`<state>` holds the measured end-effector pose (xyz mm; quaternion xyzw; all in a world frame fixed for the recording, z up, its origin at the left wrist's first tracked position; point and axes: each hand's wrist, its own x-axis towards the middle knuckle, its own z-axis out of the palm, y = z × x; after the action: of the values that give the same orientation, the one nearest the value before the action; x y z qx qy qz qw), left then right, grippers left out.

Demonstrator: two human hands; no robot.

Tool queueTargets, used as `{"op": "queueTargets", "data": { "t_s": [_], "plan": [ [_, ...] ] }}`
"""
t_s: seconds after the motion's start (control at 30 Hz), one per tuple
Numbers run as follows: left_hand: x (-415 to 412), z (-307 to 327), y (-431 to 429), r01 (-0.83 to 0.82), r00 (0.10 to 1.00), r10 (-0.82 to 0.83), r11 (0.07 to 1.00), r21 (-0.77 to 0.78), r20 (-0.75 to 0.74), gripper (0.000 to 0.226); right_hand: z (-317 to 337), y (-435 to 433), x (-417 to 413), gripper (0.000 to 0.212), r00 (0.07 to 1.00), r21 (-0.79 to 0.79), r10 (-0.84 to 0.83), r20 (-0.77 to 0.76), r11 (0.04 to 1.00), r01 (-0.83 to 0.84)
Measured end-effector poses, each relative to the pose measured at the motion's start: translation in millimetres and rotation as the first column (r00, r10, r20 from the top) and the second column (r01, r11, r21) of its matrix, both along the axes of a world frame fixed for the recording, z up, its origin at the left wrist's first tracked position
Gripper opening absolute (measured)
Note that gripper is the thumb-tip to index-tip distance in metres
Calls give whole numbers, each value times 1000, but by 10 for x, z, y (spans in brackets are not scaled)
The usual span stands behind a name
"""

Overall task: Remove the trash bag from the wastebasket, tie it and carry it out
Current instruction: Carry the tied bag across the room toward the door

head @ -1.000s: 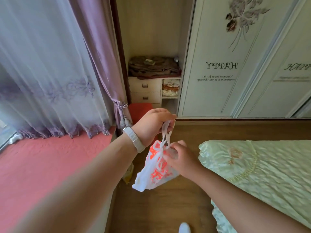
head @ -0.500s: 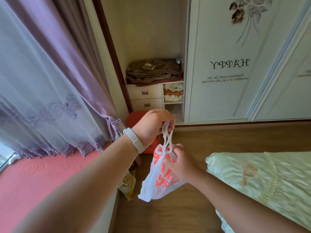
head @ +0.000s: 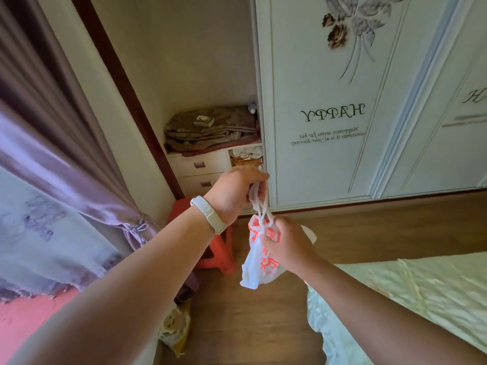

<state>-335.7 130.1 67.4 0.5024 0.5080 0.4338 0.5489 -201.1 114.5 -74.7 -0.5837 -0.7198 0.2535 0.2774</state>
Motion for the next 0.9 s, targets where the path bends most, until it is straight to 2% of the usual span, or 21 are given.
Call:
{"op": "queueTargets", "data": {
  "t_s": [0.3, 0.5, 0.7, 0.83, 0.9],
  "plan": [
    [284, -136, 1002, 197, 980, -198, 980, 30, 17, 18, -57, 709, 277, 15, 987, -68, -158, -20, 985, 157],
    [239, -200, 1900, 310, 951, -311, 950, 37, 1, 23, -130, 1544, 182, 17, 969, -162, -246, -2, 957, 243],
    [128, -196, 2870, 493, 870, -493, 870, 23, 12, 17, -162, 2506, 8, 31, 958, -182, -287, 20, 941, 286],
    [261, -266, 3338, 592, 805, -592, 806, 7, 20, 14, -79, 2945, 55, 11, 955, -177, -293, -50, 943, 280],
    [321, -276, 3575, 596, 801, -593, 803, -17, 82, 14, -64, 3127, 117, 20, 947, -200, -319, -33, 931, 306]
  ]
}}
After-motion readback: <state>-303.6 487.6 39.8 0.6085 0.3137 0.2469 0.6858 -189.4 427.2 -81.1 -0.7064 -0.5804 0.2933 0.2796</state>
